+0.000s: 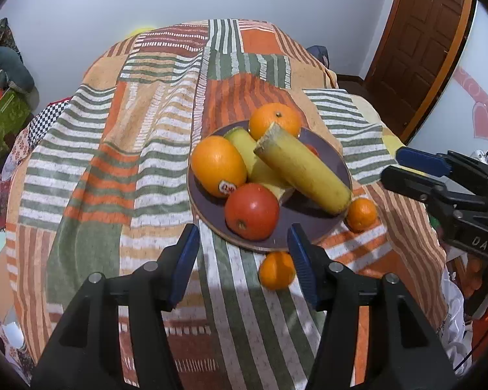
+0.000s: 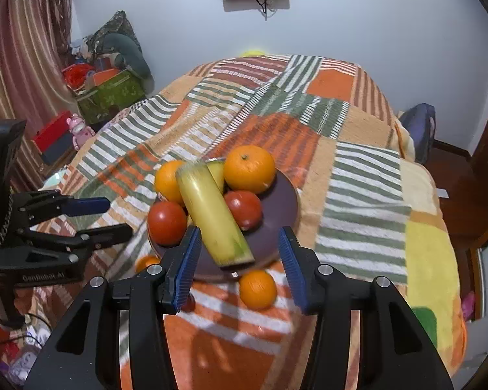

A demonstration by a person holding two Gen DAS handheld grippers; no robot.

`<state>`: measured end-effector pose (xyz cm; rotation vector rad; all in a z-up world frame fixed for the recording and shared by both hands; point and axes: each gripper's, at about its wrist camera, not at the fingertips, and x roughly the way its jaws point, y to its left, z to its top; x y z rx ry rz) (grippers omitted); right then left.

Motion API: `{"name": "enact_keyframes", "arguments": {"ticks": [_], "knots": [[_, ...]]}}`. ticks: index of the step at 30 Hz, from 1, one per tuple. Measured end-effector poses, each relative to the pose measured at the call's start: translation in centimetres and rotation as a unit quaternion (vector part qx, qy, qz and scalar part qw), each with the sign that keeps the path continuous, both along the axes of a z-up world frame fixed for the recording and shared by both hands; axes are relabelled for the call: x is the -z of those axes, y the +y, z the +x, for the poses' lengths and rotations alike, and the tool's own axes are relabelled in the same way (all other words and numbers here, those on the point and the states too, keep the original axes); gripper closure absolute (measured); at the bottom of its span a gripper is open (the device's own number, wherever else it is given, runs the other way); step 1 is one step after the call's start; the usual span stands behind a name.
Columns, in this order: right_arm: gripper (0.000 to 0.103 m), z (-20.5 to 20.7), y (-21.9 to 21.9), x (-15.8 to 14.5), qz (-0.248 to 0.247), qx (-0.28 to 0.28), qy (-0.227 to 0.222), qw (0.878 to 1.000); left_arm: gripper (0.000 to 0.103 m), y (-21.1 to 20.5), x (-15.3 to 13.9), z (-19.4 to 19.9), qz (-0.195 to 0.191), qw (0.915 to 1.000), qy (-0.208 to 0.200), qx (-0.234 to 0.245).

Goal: Organize fruits
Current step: 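Grasp the small mandarin beside the plate with the right tool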

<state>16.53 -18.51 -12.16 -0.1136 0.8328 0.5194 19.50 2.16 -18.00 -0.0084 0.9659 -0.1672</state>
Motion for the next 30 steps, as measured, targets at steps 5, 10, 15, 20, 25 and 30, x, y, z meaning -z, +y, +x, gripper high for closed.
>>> {"name": "enact_keyframes", "arguments": {"ticks": [5,10,15,20,25,30], "knots": [[0.048,-1.0,-1.5,0.7,-0.001,0.011,0.007,1.0,0.047,-0.1,1.0,-1.2,-0.01,0.9998,0.019,-0.005],[0.048,-1.5,-2.5,2.4,-0.004,0.019,0.028,0.999,0.047,-0.8,2.6,-1.6,-0.008,0.9991,0.042,-0.005],[0.048,-1.7,-2.6,4.1,-0.009,0.016,0.046,0.999,0.047,-1.4,3.7,-1.8,-0.009,0.9987,0.05,-0.005],[0.048,-1.1,-2.1,5.3,-0.008,0.007,0.061,0.998,0.047,-2.1,4.1,-1.5,-0.001,0.999,0.045,-0.002],[0.057,-0.4,-1.7,6.3,-0.004,0.004,0.074,0.997,0.057,-2.3,4.7,-0.9,-0.005,0.9986,0.052,0.002],[0.061,0.0,-1.3,6.9,-0.005,0.002,0.078,0.997,0.069,-2.3,5.1,-0.4,-0.021,0.9978,0.062,0.006]]}}
